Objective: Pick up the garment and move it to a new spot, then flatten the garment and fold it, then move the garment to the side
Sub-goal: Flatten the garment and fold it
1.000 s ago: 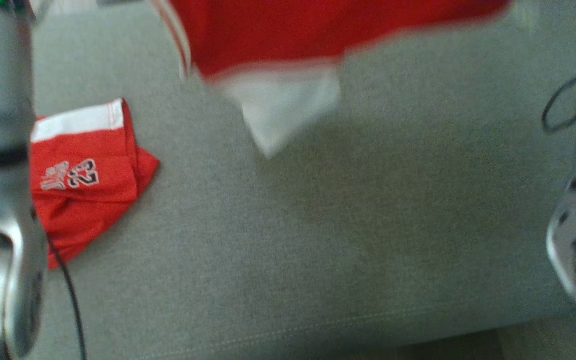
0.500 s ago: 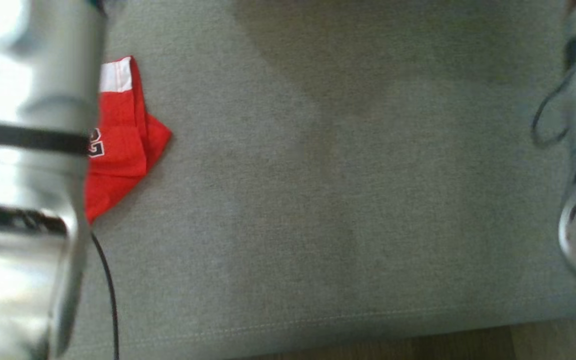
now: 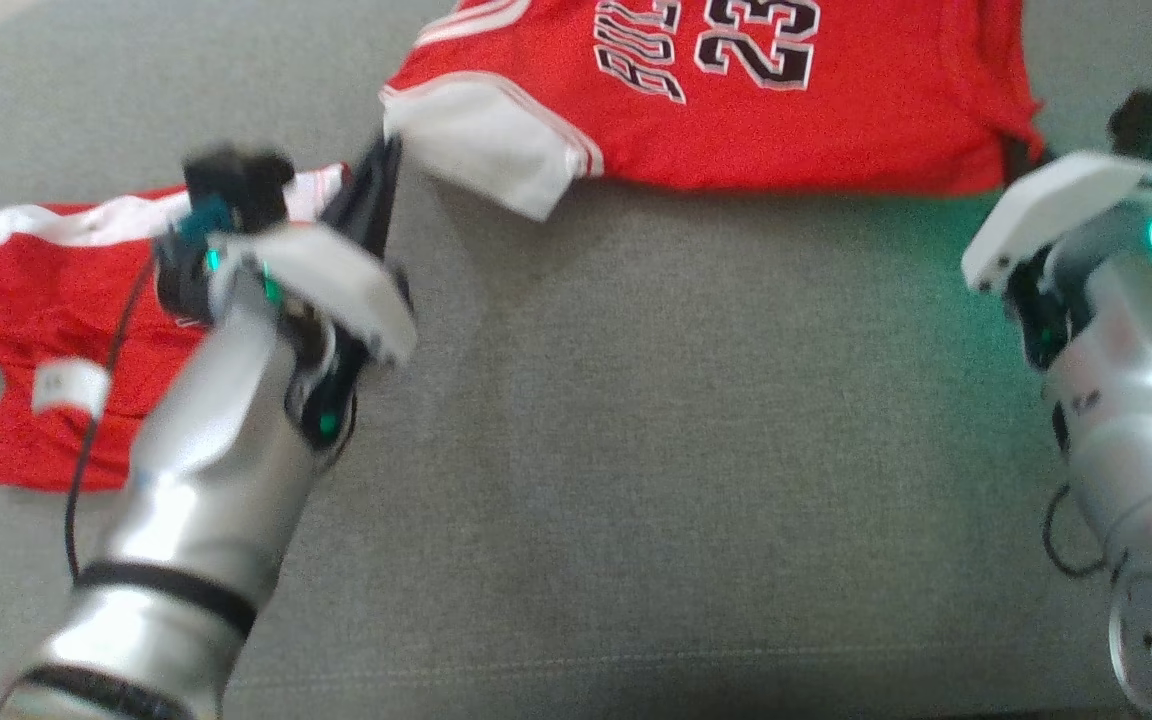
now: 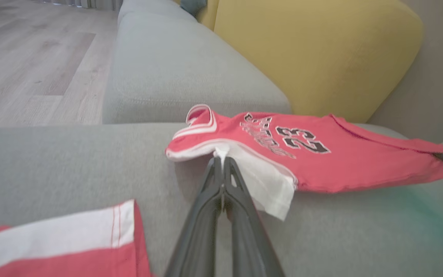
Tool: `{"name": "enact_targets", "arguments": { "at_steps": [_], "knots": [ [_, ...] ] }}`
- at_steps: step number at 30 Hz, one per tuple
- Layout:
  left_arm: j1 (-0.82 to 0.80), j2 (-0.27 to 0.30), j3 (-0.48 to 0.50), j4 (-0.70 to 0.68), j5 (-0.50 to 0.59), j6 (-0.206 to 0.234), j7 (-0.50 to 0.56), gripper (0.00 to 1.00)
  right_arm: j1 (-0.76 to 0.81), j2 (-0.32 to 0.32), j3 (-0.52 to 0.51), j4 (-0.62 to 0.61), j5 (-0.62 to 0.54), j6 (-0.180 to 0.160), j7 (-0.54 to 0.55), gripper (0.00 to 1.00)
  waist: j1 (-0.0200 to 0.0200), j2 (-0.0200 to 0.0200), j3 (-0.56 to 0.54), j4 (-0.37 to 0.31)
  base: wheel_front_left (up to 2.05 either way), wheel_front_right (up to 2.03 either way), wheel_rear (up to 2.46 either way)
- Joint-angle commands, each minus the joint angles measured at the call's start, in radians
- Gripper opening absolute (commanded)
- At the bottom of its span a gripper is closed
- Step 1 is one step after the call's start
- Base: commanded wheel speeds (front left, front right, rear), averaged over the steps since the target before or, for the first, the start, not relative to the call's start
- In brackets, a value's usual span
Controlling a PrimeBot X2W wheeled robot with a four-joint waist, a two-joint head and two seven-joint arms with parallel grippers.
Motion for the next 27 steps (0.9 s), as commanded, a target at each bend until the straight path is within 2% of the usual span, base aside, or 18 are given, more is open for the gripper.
{"name": "enact_targets", "arguments": {
  "at_steps": [1, 9, 16, 27],
  "knots": [
    [0.000, 0.053, 0.003, -0.044, -0.013, 0.000, -0.011, 0.00, 0.006, -0.004, 0.037, -0.022, -0.004, -0.001, 0.009, 0.00, 0.0001, 0.0000, -0.035, 0.014, 0.00, 0.00, 0.00],
    [0.171, 0.134, -0.100, -0.141, -0.083, 0.000, 0.017, 0.00, 0.096, -0.059, 0.155, -0.017, 0.026, -0.001, 0.071, 0.00, 0.0001, 0.0000, -0.103, 0.031, 0.00, 0.00, 0.00],
    [0.296, 0.218, -0.162, -0.271, -0.146, 0.000, 0.084, 0.00, 0.176, -0.111, 0.272, -0.019, 0.062, -0.001, 0.138, 0.00, 0.0001, 0.0000, -0.165, 0.044, 0.00, 0.00, 0.00],
    [0.512, 0.407, -0.263, -0.599, -0.286, 0.000, 0.264, 0.00, 0.312, -0.198, 0.472, -0.115, 0.207, -0.001, 0.311, 0.00, 0.0001, 0.0000, -0.248, 0.058, 0.00, 0.00, 0.00]
  ]
}}
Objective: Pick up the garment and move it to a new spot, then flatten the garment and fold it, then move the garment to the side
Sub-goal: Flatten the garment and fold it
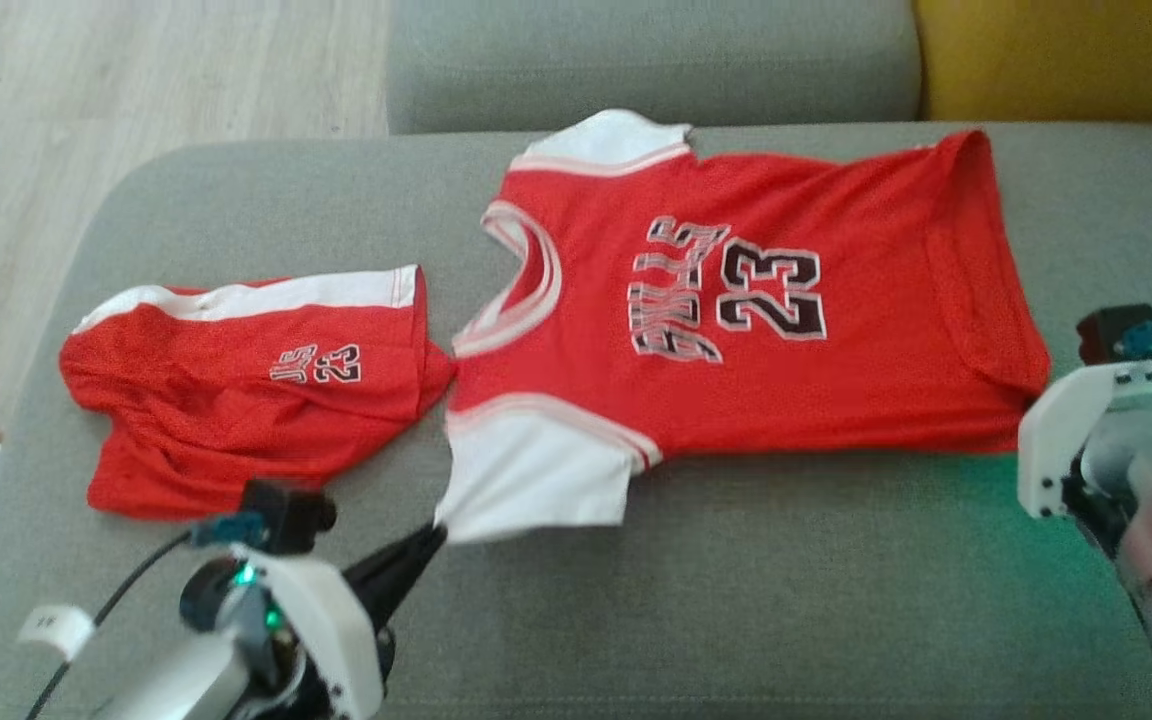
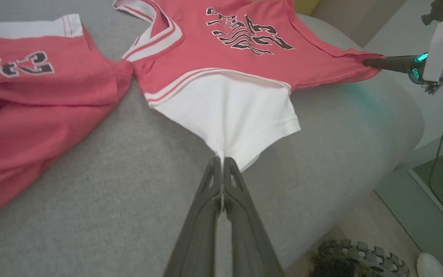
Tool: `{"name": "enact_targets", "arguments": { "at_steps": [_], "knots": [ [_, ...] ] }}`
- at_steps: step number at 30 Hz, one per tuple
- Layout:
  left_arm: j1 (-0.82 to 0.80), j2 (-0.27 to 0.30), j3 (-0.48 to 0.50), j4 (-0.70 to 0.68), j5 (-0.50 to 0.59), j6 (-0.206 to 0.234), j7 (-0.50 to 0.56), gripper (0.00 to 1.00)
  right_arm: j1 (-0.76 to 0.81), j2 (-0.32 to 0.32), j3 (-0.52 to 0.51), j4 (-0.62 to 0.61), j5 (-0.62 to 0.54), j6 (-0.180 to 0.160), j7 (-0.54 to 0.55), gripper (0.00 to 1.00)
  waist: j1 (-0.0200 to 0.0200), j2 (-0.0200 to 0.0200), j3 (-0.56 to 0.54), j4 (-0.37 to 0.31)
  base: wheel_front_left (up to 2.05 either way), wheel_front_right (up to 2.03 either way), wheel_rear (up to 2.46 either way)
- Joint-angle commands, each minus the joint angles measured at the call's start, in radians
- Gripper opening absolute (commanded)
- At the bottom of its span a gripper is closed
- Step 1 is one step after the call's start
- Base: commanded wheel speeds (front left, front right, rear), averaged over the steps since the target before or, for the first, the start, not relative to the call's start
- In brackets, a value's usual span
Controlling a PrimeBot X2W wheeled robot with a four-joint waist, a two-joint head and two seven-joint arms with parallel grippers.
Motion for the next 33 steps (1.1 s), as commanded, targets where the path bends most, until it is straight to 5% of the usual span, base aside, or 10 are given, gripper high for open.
{"name": "enact_targets", "arguments": {
  "at_steps": [1, 9, 18, 33],
  "knots": [
    [-0.035, 0.045, 0.044, -0.030, -0.008, 0.000, 0.000, 0.00, -0.003, -0.021, 0.021, -0.032, 0.009, -0.001, 0.002, 0.00, 0.0001, 0.0000, -0.009, 0.001, 0.00, 0.00, 0.00],
    [0.097, 0.176, 0.055, -0.241, -0.133, 0.010, 0.107, 0.00, 0.115, -0.142, 0.157, -0.204, 0.177, -0.001, 0.190, 0.00, 0.0001, 0.0000, -0.047, -0.002, 0.00, 0.00, 0.00],
    [0.161, 0.260, 0.042, -0.372, -0.171, 0.029, 0.179, 0.00, 0.240, -0.252, 0.216, -0.403, 0.328, -0.001, 0.406, 0.00, 0.0001, 0.0000, -0.065, -0.017, 0.00, 0.00, 0.00],
    [0.014, 0.237, 0.062, -0.368, -0.045, 0.077, 0.165, 0.00, 0.255, -0.260, 0.071, -0.590, 0.300, -0.001, 0.525, 0.00, 0.0001, 0.0000, 0.002, -0.034, 0.00, 0.00, 0.00]
  ]
}}
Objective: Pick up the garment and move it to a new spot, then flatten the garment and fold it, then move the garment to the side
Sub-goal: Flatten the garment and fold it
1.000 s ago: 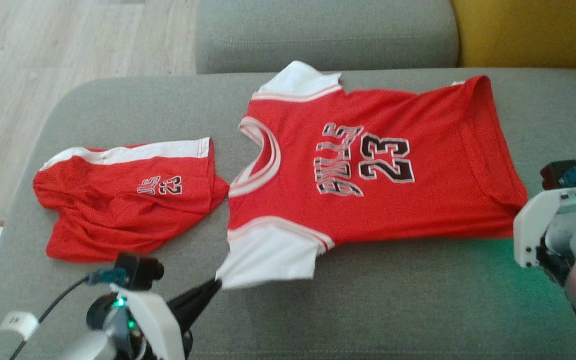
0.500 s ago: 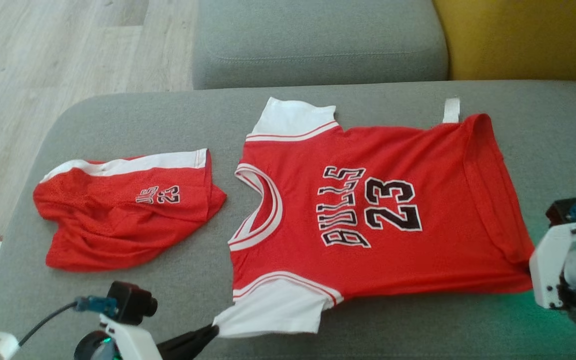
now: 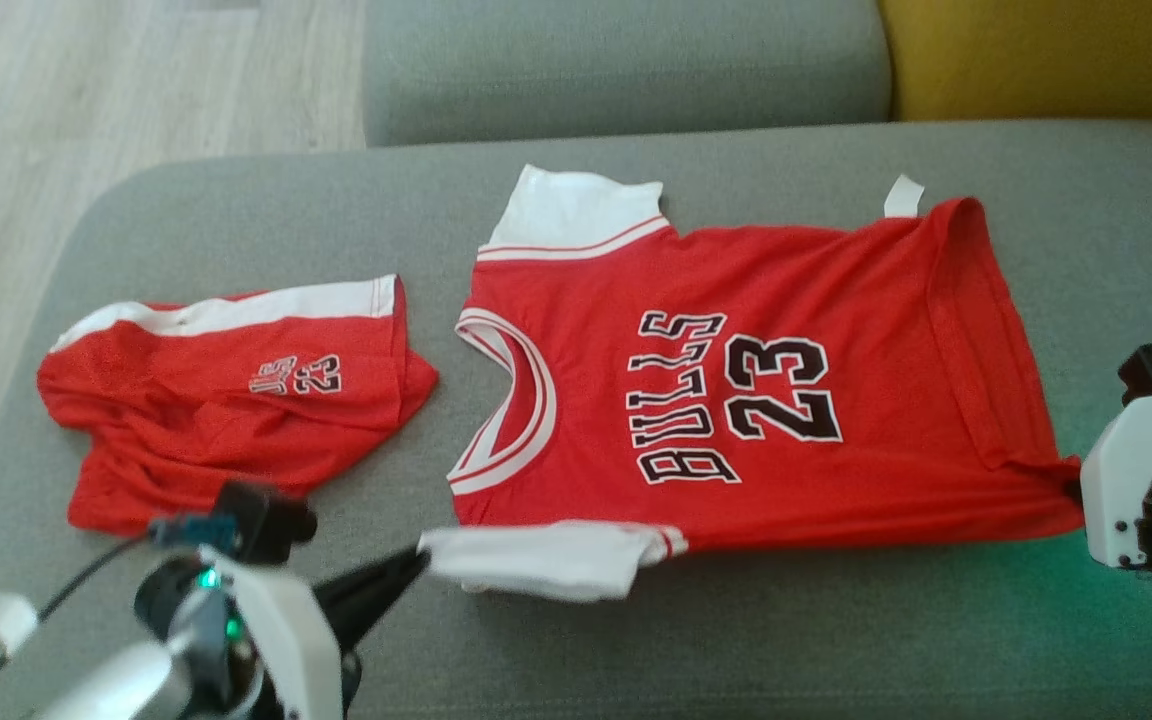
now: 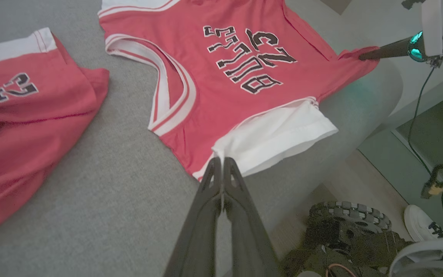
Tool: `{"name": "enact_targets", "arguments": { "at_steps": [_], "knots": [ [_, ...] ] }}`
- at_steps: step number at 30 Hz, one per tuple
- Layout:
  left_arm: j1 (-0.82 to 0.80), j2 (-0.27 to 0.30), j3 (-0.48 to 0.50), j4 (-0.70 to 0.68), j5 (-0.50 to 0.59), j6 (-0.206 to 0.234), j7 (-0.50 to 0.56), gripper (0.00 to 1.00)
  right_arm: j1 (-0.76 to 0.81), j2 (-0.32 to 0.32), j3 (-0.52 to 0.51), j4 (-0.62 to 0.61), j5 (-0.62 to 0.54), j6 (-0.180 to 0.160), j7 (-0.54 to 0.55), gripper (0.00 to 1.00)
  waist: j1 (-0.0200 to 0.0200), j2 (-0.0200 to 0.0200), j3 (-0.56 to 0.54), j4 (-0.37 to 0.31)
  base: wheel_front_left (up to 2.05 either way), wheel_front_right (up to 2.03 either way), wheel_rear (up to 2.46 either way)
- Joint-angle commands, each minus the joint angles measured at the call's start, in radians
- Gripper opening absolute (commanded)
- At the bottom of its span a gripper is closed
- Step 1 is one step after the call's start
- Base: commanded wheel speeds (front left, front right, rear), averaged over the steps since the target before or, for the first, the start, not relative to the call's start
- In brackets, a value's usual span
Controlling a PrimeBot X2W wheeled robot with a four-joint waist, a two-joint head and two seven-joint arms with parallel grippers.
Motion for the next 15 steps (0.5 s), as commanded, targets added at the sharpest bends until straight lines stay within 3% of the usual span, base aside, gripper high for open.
{"name": "enact_targets", "arguments": {
  "at_steps": [1, 15],
  "knots": [
    [-0.088, 0.014, 0.059, -0.011, 0.014, 0.006, -0.008, 0.00, -0.029, -0.016, -0.014, -0.034, -0.023, -0.001, 0.006, 0.00, 0.0001, 0.0000, 0.025, -0.001, 0.00, 0.00, 0.00],
    [-0.306, -0.077, 0.061, 0.128, 0.093, -0.019, -0.022, 0.00, -0.149, 0.074, -0.126, -0.006, -0.185, -0.001, -0.030, 0.00, 0.0001, 0.0000, 0.146, 0.004, 0.00, 0.00, 0.00]
  ]
}}
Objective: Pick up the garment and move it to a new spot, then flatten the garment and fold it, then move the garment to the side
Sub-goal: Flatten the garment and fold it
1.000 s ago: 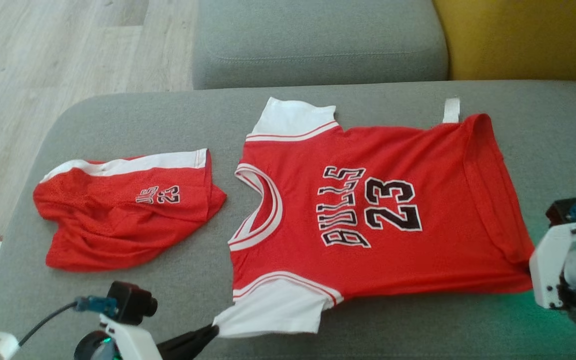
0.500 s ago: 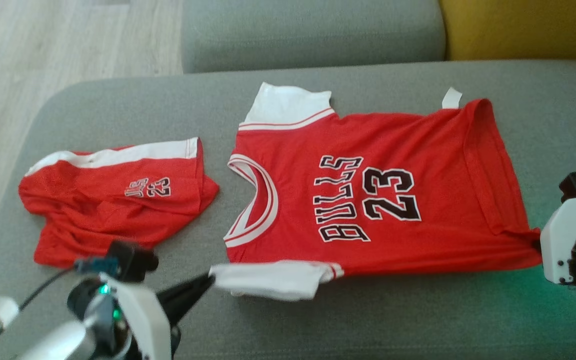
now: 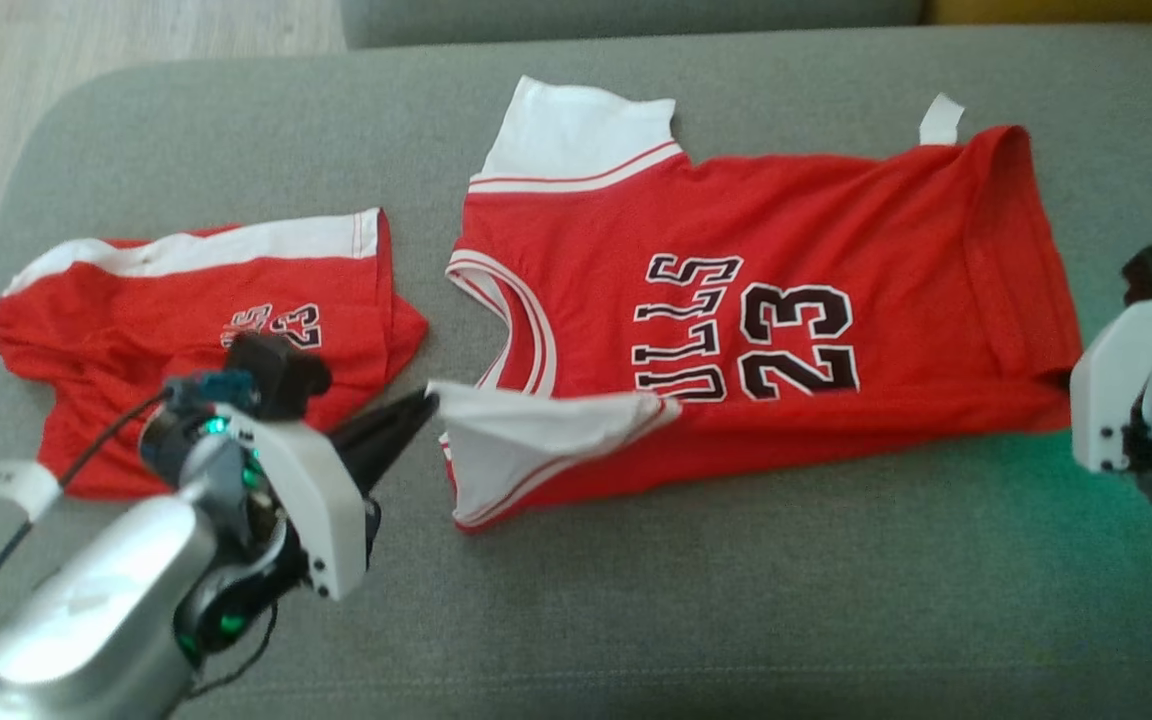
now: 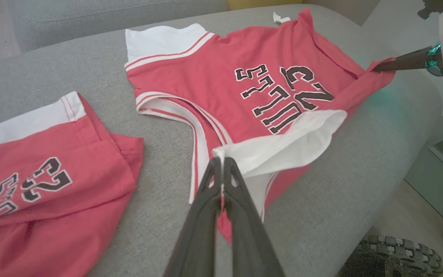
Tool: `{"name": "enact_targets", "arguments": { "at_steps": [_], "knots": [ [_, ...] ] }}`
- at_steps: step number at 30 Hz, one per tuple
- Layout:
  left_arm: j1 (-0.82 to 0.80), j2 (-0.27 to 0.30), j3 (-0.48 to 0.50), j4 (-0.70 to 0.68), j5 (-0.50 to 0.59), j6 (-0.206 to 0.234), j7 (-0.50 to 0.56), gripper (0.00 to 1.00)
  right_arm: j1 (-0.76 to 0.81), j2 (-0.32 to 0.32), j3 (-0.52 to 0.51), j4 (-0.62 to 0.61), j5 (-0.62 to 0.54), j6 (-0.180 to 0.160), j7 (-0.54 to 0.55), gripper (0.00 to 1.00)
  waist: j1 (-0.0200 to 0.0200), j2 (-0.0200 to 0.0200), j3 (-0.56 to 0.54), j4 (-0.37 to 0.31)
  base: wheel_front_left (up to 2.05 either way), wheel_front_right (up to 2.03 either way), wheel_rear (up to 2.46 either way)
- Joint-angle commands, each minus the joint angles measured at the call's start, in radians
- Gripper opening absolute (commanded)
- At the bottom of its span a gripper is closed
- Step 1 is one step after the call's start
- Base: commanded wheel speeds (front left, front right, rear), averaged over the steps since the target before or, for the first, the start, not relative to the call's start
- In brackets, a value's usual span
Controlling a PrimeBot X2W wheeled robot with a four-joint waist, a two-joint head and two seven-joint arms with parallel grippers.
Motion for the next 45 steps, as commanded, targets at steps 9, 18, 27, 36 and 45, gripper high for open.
{"name": "enact_targets", "arguments": {
  "at_steps": [9, 18, 27, 36, 45],
  "knots": [
    [-0.165, -0.040, 0.047, 0.082, 0.030, -0.024, -0.034, 0.00, -0.097, 0.025, -0.024, 0.033, -0.075, -0.001, -0.075, 0.00, -0.0001, 0.0000, 0.059, 0.011, 0.00, 0.00, 0.00],
    [-0.266, -0.124, 0.031, 0.221, 0.058, -0.037, -0.093, 0.00, -0.158, 0.061, -0.007, 0.083, -0.104, -0.001, -0.161, 0.00, -0.0001, 0.0000, 0.097, 0.000, 0.00, 0.00, 0.00],
    [-0.288, -0.185, 0.071, 0.342, 0.064, 0.009, -0.224, 1.00, -0.182, 0.084, -0.042, 0.132, -0.101, -0.001, -0.316, 1.00, -0.0001, 0.0000, 0.086, -0.013, 0.00, 0.00, 0.00],
    [-0.188, -0.273, 0.209, 0.314, -0.002, 0.119, -0.422, 1.00, -0.080, 0.112, -0.098, 0.010, -0.070, -0.001, -0.610, 1.00, -0.0001, 0.0000, -0.008, -0.004, 0.00, 0.00, 0.00],
    [0.050, -0.390, 0.403, 0.095, 0.108, 0.202, -0.440, 1.00, 0.146, 0.188, -0.176, -0.209, -0.141, -0.001, -0.829, 1.00, -0.0001, 0.0000, -0.101, 0.000, 0.00, 0.00, 0.00]
  ]
}}
